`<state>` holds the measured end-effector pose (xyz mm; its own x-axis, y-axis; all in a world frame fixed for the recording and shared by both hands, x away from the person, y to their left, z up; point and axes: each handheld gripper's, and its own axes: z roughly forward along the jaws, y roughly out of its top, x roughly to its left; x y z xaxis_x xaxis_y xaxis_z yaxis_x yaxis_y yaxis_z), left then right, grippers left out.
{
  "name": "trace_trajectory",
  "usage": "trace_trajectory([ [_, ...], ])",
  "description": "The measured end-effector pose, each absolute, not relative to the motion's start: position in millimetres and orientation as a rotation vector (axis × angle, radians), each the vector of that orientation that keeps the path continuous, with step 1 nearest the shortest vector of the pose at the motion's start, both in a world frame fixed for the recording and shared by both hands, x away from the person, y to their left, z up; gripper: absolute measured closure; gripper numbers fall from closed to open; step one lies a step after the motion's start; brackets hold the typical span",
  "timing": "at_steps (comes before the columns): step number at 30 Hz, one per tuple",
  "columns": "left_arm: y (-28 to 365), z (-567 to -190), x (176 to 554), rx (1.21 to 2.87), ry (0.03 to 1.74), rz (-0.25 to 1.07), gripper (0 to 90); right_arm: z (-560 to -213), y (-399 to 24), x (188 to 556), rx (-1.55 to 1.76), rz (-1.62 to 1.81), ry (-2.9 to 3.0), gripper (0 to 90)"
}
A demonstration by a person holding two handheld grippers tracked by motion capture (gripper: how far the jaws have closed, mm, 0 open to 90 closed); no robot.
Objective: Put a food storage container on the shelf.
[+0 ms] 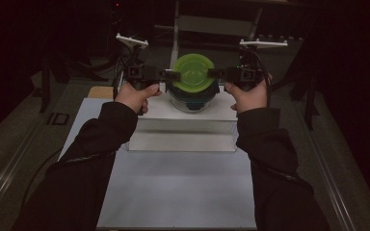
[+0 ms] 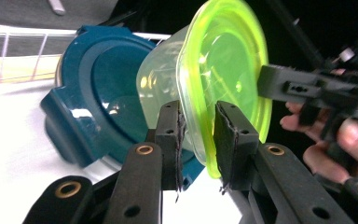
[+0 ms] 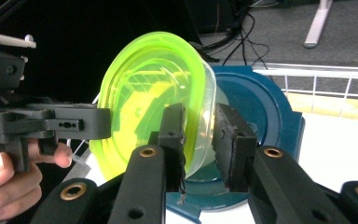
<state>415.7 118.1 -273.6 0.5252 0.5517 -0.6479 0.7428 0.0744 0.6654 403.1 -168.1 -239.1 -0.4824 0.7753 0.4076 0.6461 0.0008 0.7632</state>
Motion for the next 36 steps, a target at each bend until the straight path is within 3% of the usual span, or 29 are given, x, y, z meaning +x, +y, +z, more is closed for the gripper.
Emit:
trace_trajectory([
  [5, 117.3, -274.3, 422.3, 1.561, 1.152, -0.200, 69.1, -236.5, -164.3, 409.7, 1.549, 1.461, 2.107, 72.7],
  [20, 109.9, -276.1, 430.2, 1.531, 1.178, -0.156, 49.9, -241.8, -166.0, 433.4, 1.643, 1.413, 2.078, 62.5],
  [30, 114.5, -272.1, 433.2, 1.510, 1.205, -0.124, 39.5, -238.5, -168.6, 432.6, 1.631, 1.454, 2.052, 46.5],
  [36, 120.3, -263.8, 422.2, 1.501, 1.107, -0.105, 32.3, -234.6, -169.4, 426.7, 1.567, 1.500, 2.075, 33.8],
])
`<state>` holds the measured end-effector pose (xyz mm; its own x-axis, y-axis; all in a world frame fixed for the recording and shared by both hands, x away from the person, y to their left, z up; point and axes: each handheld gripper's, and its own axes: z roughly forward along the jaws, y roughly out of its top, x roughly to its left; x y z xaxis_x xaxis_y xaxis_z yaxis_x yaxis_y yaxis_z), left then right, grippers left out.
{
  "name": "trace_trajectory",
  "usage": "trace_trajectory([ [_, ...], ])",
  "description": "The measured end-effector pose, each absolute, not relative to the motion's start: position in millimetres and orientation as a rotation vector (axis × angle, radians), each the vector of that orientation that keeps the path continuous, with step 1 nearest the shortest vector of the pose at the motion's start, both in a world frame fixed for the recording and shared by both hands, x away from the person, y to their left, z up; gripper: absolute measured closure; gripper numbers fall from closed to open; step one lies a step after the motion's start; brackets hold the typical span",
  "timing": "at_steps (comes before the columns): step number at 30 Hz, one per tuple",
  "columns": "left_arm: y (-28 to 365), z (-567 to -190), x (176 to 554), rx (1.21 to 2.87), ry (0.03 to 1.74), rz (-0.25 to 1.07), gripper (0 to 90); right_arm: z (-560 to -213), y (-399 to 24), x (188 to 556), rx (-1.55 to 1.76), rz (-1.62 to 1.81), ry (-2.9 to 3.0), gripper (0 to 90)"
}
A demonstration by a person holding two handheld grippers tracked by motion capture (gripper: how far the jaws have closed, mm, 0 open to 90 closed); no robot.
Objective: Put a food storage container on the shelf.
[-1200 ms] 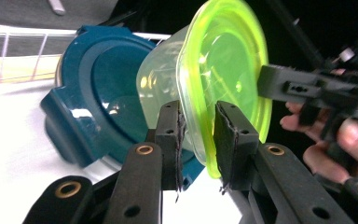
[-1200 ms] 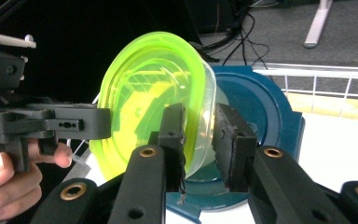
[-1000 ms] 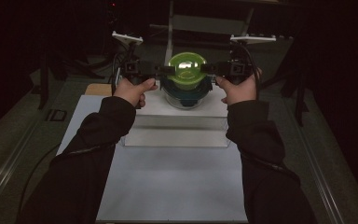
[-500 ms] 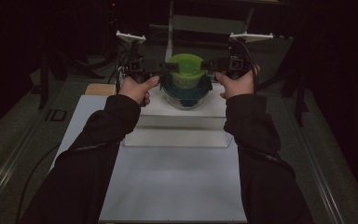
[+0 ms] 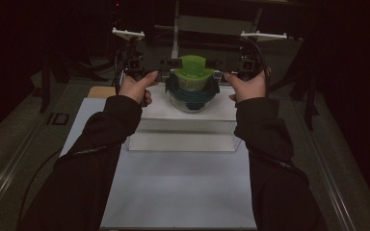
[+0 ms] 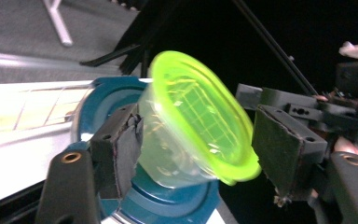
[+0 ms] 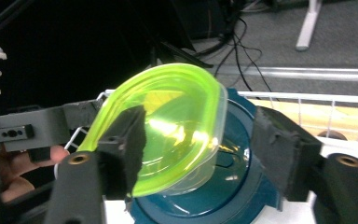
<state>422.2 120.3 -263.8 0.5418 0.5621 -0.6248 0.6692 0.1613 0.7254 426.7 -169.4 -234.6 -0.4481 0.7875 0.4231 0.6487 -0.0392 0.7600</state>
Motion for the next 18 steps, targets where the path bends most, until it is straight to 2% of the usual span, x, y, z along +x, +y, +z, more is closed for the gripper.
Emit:
trace_trajectory([
  [4, 120.6, -261.4, 416.5, 1.505, 1.058, -0.090, 28.2, -233.6, -169.3, 423.3, 1.527, 1.510, 2.101, 27.9],
  [6, 119.8, -259.9, 409.6, 1.500, 1.021, -0.070, 14.3, -232.8, -170.2, 417.5, 1.497, 1.532, 2.115, 25.2],
  [7, 119.3, -259.9, 406.8, 1.497, 1.004, -0.062, 10.7, -232.3, -170.4, 413.1, 1.464, 1.541, 2.126, 22.5],
  [10, 116.3, -263.1, 397.1, 1.522, 0.982, -0.011, 0.7, -232.7, -169.8, 406.1, 1.441, 1.558, 2.137, 21.8],
  [16, 117.3, -271.0, 380.0, 1.575, 0.934, 0.157, 0.6, -238.5, -169.1, 392.2, 1.401, 1.586, 2.153, 20.8],
  [18, 117.4, -271.5, 378.8, 1.580, 0.929, 0.165, 0.6, -240.9, -169.5, 388.9, 1.392, 1.589, 2.160, 20.8],
])
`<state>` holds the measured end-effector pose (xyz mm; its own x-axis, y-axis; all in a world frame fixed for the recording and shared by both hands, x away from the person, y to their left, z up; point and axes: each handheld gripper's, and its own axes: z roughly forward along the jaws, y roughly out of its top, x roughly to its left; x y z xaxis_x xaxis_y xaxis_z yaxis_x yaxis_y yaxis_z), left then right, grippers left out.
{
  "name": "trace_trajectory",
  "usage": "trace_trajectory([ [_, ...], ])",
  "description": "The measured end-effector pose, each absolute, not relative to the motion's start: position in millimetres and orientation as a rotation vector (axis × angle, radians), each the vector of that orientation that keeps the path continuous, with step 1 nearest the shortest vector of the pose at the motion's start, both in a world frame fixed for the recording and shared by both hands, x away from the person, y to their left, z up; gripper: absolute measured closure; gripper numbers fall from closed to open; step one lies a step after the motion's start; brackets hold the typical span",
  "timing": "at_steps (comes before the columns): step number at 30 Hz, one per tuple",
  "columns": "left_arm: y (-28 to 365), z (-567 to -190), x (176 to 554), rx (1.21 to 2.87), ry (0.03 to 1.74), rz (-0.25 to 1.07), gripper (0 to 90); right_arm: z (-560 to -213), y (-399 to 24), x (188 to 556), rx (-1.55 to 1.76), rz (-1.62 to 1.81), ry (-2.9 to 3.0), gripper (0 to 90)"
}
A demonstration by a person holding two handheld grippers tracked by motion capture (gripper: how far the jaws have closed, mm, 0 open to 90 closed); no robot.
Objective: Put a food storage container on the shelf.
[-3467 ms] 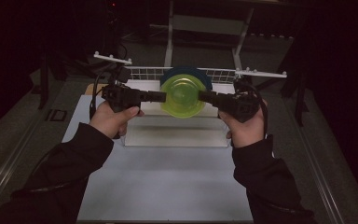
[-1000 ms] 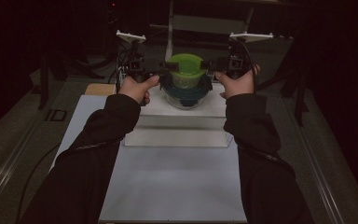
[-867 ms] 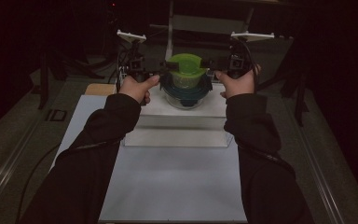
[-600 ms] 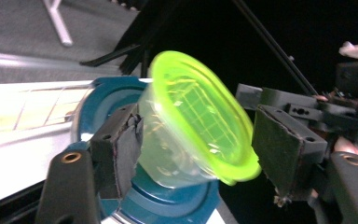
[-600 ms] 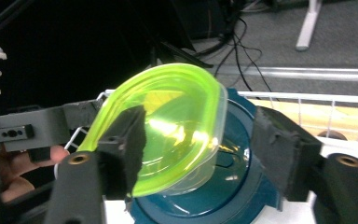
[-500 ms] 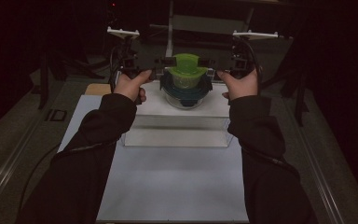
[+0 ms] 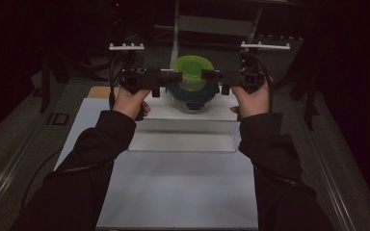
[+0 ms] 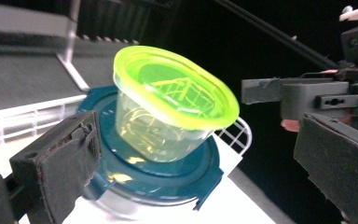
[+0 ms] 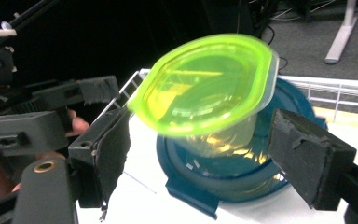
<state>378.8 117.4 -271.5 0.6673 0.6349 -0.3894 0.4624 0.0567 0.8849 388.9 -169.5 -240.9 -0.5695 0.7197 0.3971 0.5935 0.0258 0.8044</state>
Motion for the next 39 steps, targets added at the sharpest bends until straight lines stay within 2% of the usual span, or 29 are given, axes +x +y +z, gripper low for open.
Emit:
trace_trajectory([
  [5, 119.5, -277.9, 365.6, 1.621, 0.888, 0.242, 0.7, -246.6, -170.6, 380.5, 1.368, 1.593, 2.171, 20.8],
  [15, 123.0, -293.5, 343.7, 1.645, 0.844, 0.171, 0.8, -270.0, -178.1, 346.3, 1.273, 1.588, 2.197, 21.3],
  [27, 128.7, -322.1, 313.4, 1.670, 0.801, 0.167, 0.8, -305.5, -188.8, 313.6, 1.192, 1.575, 2.223, 20.6],
  [39, 125.4, -367.4, 288.4, 1.740, 0.786, 0.131, 0.8, -351.1, -194.7, 300.3, 1.152, 1.605, 2.268, 20.1],
])
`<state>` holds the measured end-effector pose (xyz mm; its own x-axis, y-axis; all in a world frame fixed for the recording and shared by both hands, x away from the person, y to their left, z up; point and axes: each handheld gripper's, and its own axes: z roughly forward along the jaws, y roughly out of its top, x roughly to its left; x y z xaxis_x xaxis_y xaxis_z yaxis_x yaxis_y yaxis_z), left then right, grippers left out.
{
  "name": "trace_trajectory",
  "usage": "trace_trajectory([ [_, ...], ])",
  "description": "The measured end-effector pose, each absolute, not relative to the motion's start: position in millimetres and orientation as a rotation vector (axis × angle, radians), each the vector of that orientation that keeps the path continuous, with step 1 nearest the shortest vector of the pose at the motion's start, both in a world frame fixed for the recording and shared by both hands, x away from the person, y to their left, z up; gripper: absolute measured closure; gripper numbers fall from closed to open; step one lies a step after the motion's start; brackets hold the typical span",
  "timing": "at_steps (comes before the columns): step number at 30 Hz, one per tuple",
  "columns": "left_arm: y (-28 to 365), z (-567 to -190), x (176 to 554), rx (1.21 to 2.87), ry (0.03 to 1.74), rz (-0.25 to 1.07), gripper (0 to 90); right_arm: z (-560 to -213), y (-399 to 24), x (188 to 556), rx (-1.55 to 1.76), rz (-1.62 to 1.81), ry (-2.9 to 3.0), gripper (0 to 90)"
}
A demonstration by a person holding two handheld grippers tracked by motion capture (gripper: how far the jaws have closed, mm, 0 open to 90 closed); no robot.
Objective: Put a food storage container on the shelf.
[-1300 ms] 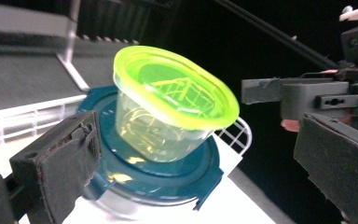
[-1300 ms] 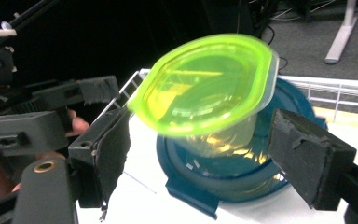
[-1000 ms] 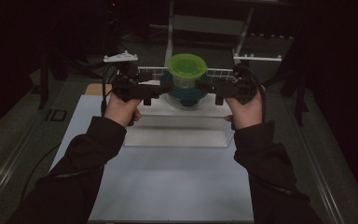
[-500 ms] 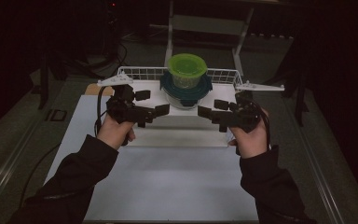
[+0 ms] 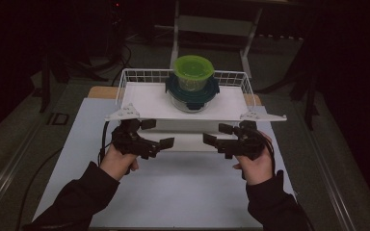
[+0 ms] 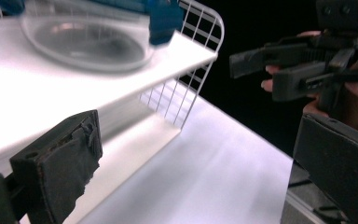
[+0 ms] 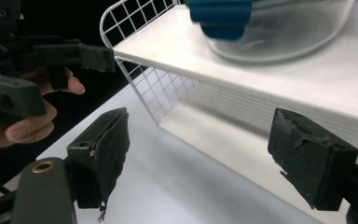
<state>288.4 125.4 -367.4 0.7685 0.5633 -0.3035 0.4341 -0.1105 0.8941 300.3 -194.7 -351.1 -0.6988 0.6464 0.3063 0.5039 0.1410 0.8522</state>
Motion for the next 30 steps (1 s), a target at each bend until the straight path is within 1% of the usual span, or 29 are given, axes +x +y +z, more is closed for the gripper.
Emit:
trace_trajectory([
  [16, 127.0, -408.1, 259.5, 1.776, 0.746, 0.139, 0.8, -411.2, -210.3, 280.8, 1.187, 1.580, 2.281, 19.6],
  [30, 138.8, -448.2, 238.3, 1.813, 0.758, 0.150, 0.7, -448.0, -225.8, 255.9, 1.186, 1.536, 2.285, 19.6],
])
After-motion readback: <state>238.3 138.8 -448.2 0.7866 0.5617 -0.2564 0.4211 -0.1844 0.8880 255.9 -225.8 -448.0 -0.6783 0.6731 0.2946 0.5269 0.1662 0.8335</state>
